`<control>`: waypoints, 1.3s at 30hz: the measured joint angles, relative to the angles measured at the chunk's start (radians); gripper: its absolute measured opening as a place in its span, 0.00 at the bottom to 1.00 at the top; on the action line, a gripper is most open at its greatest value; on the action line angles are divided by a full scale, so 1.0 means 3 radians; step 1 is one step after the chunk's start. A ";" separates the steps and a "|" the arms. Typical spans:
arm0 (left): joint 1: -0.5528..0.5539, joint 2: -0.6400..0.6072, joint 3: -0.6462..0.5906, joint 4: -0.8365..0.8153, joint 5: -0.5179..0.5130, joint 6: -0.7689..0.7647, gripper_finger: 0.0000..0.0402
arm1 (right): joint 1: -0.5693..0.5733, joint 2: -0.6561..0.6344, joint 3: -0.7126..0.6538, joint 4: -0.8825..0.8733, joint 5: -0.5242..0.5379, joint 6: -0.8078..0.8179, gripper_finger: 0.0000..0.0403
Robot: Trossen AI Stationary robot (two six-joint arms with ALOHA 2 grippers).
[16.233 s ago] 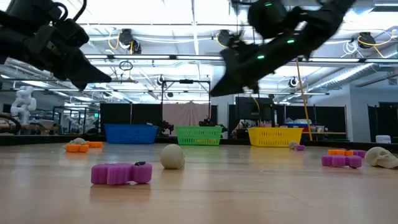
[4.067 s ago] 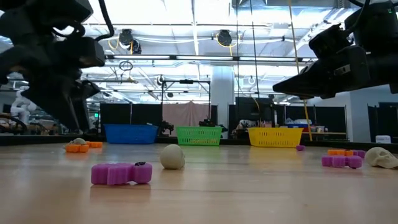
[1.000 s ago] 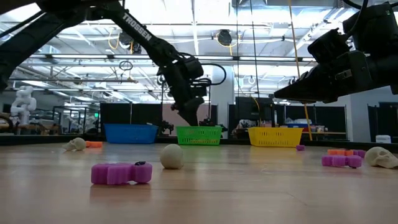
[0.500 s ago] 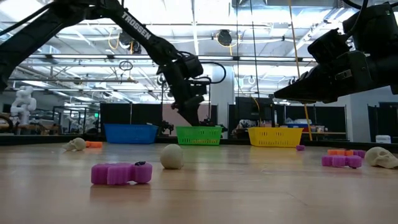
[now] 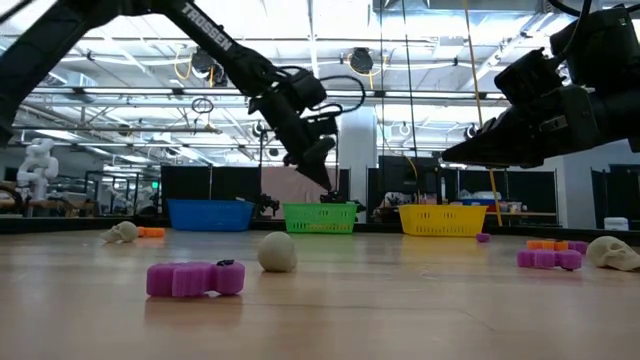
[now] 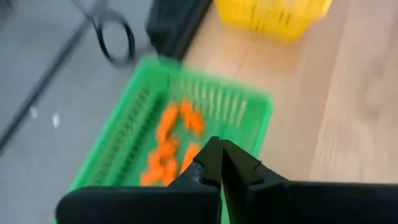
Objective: Sort Halloween decoration
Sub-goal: Put the grey skull toy into the yellow basket
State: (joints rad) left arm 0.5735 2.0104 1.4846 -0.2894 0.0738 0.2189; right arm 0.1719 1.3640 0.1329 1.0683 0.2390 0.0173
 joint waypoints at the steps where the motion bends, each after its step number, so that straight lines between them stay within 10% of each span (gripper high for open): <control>1: -0.0013 -0.0056 -0.0099 0.0186 -0.0003 -0.0036 0.01 | 0.0001 0.0000 0.0000 -0.0006 0.0000 -0.0003 0.00; 23: -0.1012 -0.2146 -0.3017 0.1970 -0.0066 -0.0326 0.00 | 0.0000 0.0010 0.0603 -0.0904 0.0164 -0.0002 0.00; 39: -0.2529 -0.2735 -0.3308 0.1143 0.0060 -0.1158 0.00 | 0.0000 0.0566 0.1132 -0.1137 0.0149 -0.0085 0.00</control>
State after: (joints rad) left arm -0.1850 1.1900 0.4923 0.0534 0.0917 -0.1286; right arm 0.1719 1.5337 0.4725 0.7273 0.2836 -0.0082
